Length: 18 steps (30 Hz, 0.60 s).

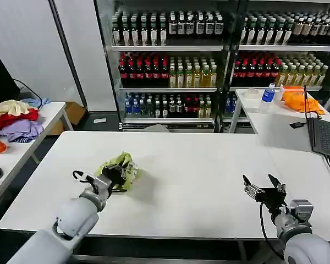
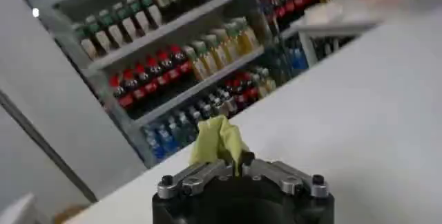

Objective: Fold and organize the clothes.

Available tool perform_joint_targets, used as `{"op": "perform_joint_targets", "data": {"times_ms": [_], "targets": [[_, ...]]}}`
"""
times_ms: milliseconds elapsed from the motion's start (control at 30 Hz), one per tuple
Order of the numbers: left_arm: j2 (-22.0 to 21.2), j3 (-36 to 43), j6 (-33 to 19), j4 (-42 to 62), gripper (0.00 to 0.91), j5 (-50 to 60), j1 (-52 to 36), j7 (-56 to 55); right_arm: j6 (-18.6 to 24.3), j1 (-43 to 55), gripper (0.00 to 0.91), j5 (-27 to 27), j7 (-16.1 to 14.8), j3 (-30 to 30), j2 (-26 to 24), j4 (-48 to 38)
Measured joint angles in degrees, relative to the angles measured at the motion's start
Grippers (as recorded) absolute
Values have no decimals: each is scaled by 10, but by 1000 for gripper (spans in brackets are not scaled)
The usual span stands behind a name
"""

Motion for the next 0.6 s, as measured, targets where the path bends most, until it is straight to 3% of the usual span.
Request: {"op": "perform_joint_targets", "data": {"times_ms": [300, 600], "targets": [[90, -120, 0, 49, 20, -149, 2, 22, 0, 12, 907, 1, 0, -8, 1, -11], [206, -199, -41, 104, 20, -44, -3, 94, 4, 19, 907, 1, -3, -9, 7, -19]]}}
